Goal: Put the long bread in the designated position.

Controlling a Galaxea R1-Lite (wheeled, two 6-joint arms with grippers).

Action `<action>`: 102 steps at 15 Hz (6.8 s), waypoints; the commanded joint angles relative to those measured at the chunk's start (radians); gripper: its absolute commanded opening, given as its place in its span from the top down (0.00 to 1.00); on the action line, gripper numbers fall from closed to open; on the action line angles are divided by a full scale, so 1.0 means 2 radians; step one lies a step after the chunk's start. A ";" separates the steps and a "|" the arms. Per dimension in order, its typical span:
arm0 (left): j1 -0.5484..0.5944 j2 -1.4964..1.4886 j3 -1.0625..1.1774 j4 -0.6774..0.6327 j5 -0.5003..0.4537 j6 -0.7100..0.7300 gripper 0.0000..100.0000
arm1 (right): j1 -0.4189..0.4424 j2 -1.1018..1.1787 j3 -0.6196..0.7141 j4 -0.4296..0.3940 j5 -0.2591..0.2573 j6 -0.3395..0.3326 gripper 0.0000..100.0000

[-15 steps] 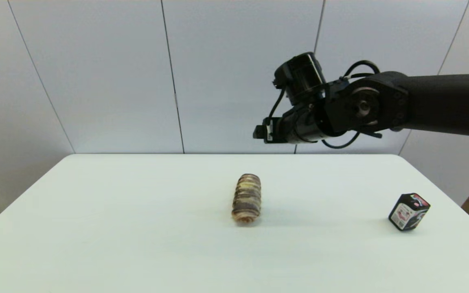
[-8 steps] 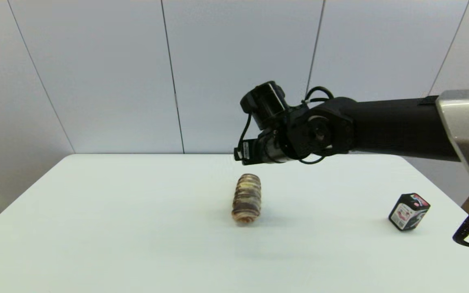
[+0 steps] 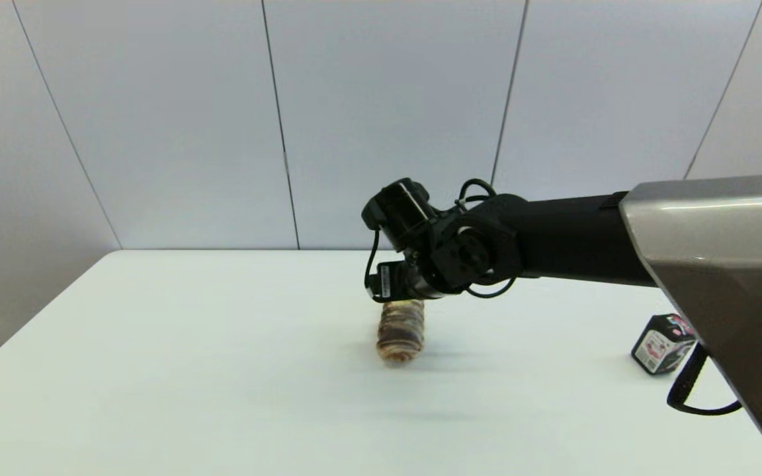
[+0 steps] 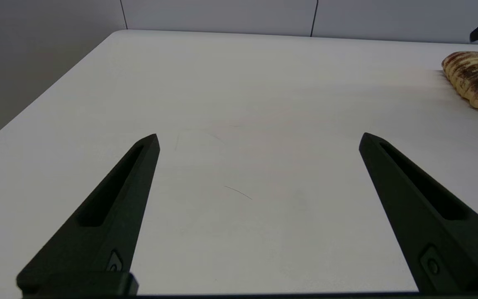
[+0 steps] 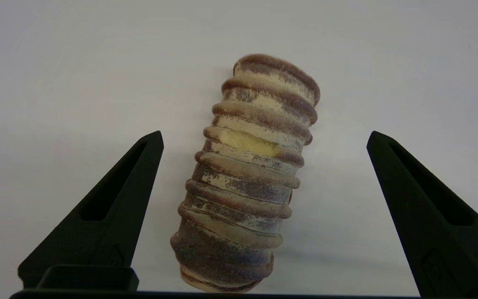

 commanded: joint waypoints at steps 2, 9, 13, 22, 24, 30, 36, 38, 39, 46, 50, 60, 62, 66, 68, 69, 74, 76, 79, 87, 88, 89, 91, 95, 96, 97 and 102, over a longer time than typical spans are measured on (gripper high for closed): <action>0.000 0.001 0.000 0.000 0.000 0.000 0.00 | -0.003 0.015 0.000 0.013 -0.018 0.025 0.00; 0.000 0.001 0.000 0.000 0.000 0.000 0.00 | -0.003 0.026 -0.002 0.012 -0.018 0.033 0.00; 0.000 0.001 0.000 0.000 0.000 0.000 0.00 | -0.002 0.035 -0.002 0.012 -0.018 0.033 0.00; 0.000 0.001 0.000 0.000 0.000 0.000 0.00 | -0.002 0.045 -0.002 0.012 -0.018 0.041 1.00; 0.000 0.001 0.000 0.000 0.000 0.000 0.00 | -0.002 0.047 -0.002 0.013 -0.018 0.041 1.00; 0.000 0.001 0.000 0.000 0.000 0.000 0.00 | -0.002 0.036 -0.001 0.021 -0.018 0.043 1.00; 0.000 0.001 0.000 0.000 0.000 0.000 0.00 | -0.027 -0.037 0.001 0.061 -0.018 0.029 1.00; 0.000 0.001 0.000 0.000 -0.001 0.000 0.00 | -0.054 -0.076 0.027 0.060 -0.018 -0.006 1.00; 0.000 0.000 0.000 0.000 0.000 0.000 0.00 | -0.069 -0.095 0.043 0.059 -0.018 -0.024 1.00; 0.000 0.001 0.000 0.000 0.000 0.000 0.00 | -0.180 -0.167 0.105 0.060 -0.015 -0.106 1.00; 0.000 0.001 0.000 0.000 -0.001 0.000 0.00 | -0.211 -0.175 0.121 0.060 0.001 -0.132 1.00; 0.000 0.001 0.000 0.000 -0.001 0.000 0.00 | -0.274 -0.208 0.217 0.059 0.105 -0.196 1.00; 0.000 0.001 0.000 0.000 0.000 0.000 0.00 | -0.279 -0.208 0.231 0.059 0.111 -0.199 1.00; 0.000 0.000 0.000 0.000 0.000 0.000 0.00 | -0.280 -0.204 0.240 0.059 0.111 -0.202 1.00; 0.000 0.001 0.000 0.000 0.000 0.000 0.00 | -0.280 -0.202 0.251 0.059 0.110 -0.203 1.00; 0.000 0.001 0.000 0.000 0.000 0.000 0.00 | -0.280 -0.202 0.258 0.059 0.110 -0.203 1.00; 0.000 0.001 0.000 0.000 0.000 0.000 0.00 | -0.279 -0.204 0.274 0.060 0.110 -0.202 1.00; 0.000 0.001 0.000 0.000 -0.001 0.000 0.00 | -0.279 -0.207 0.282 0.060 0.110 -0.202 1.00; 0.000 0.001 0.000 0.000 0.000 0.000 0.00 | -0.279 -0.211 0.293 0.060 0.109 -0.201 1.00; 0.000 0.001 0.000 0.000 0.000 0.000 0.00 | -0.278 -0.219 0.298 0.060 0.110 -0.201 0.00; 0.000 0.001 0.000 0.000 0.000 0.000 0.00 | -0.278 -0.221 0.298 0.060 0.110 -0.201 0.00; 0.000 0.001 0.000 0.000 0.000 0.000 0.00 | -0.278 -0.222 0.297 0.059 0.110 -0.202 0.00; 0.000 0.001 0.000 0.000 0.000 0.000 0.00 | -0.278 -0.231 0.294 0.059 0.109 -0.202 0.00; 0.000 0.001 0.000 0.000 -0.001 0.000 0.00 | -0.278 -0.253 0.284 0.056 0.106 -0.203 0.00; 0.000 0.001 0.000 0.000 -0.001 0.000 0.00 | -0.278 -0.260 0.278 0.056 0.106 -0.203 0.00; 0.000 0.001 0.000 0.000 0.000 0.000 0.00 | -0.278 -0.271 0.270 0.056 0.106 -0.203 0.00; 0.000 0.001 0.000 0.000 0.000 0.000 0.00 | -0.278 -0.345 0.261 0.059 0.105 -0.205 0.00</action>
